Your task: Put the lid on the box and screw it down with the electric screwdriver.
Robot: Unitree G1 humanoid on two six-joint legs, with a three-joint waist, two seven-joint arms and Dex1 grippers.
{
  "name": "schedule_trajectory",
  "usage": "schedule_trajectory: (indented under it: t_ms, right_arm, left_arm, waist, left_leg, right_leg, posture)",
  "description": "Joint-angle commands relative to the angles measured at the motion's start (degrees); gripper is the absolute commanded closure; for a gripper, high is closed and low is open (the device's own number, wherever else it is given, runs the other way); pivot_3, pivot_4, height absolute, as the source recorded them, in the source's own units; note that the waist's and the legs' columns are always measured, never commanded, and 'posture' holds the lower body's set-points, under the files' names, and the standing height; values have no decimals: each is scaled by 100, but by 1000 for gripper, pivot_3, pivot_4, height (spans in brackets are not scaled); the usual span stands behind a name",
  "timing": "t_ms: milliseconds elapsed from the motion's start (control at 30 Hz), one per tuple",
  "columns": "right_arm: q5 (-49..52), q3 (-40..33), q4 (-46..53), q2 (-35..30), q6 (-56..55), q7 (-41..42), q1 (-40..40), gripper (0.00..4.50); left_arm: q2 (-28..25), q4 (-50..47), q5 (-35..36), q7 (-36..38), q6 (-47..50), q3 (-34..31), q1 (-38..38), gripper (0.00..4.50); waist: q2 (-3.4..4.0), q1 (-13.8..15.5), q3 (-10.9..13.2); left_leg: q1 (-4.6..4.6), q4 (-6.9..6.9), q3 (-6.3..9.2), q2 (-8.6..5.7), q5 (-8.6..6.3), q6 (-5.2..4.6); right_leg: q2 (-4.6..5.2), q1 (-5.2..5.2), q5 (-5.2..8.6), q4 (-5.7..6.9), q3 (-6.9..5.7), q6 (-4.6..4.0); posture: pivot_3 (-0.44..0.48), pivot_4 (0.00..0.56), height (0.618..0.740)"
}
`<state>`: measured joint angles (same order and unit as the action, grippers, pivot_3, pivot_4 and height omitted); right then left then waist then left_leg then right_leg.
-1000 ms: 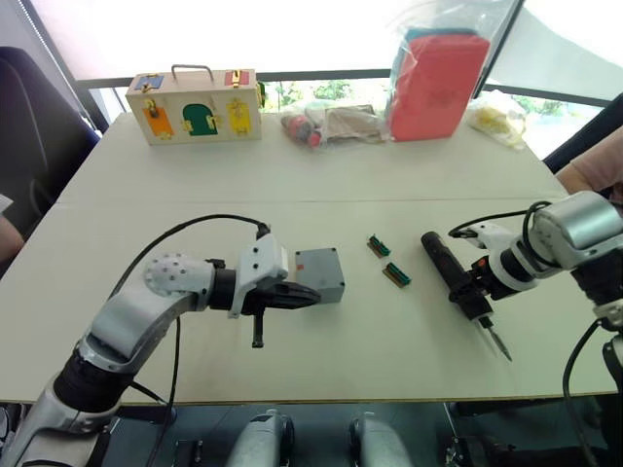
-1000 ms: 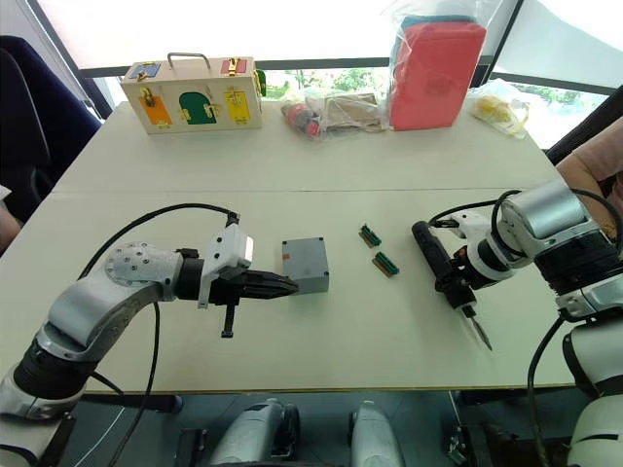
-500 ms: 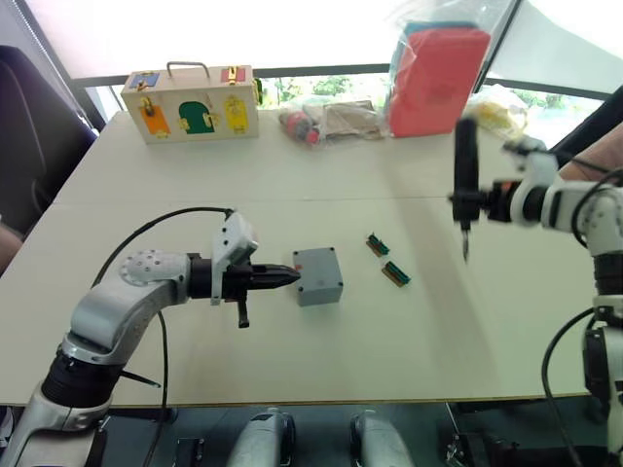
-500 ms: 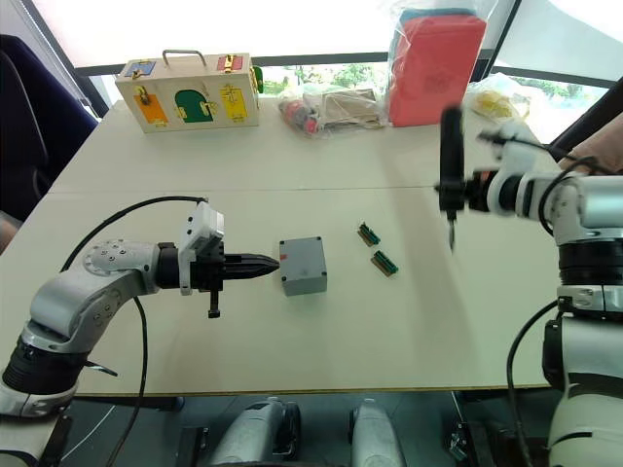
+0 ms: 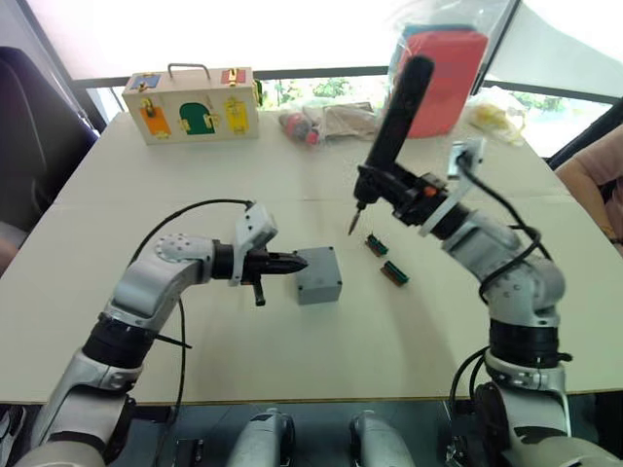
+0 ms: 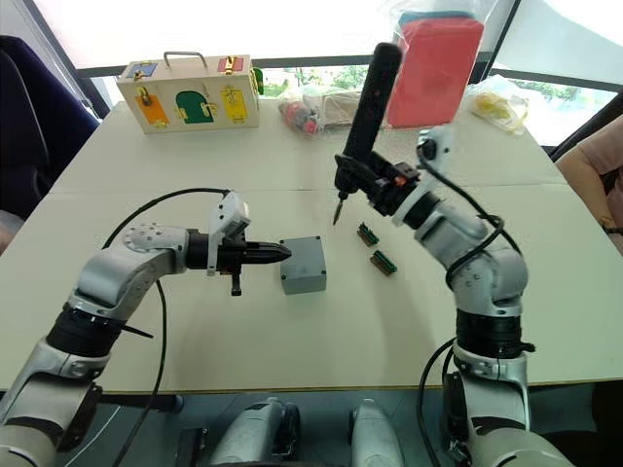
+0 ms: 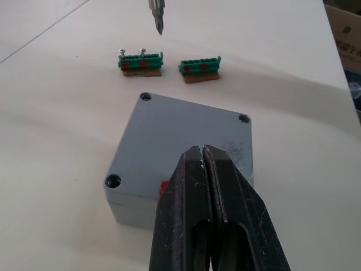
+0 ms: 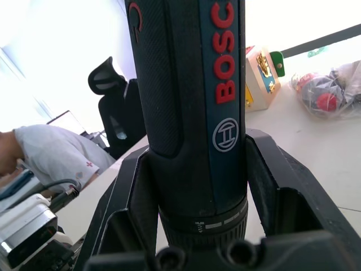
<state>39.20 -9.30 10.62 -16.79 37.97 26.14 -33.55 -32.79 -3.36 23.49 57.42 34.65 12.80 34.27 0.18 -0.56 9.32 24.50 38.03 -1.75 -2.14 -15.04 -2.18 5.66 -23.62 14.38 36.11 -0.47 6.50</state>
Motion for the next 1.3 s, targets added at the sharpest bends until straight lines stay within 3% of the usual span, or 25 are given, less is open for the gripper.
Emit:
schedule_trajectory:
  t_ms: [33, 1300]
  right_arm:
    - [-237, 183, 363, 97, -516, 37, -40, 2722]
    - [-1570, 1274, -268, 271, -1469, 374, 808, 2722]
  left_arm:
    - [50, -81, -283, 7, -253, 144, 79, 4500]
    - [99, -257, -661, 107, -61, 259, -227, 4500]
  waist:
    - [0, -12, 0]
    - [-6, -14, -5]
  left_leg:
    - [0, 0, 0, 0, 1, 2]
    - [-23, 0, 3, 2, 1, 3]
  right_leg:
    - [0, 0, 0, 0, 1, 0]
    - [-4, 15, 1, -1, 1, -1]
  posture:
    - [0, 150, 740]
    - [0, 150, 740]
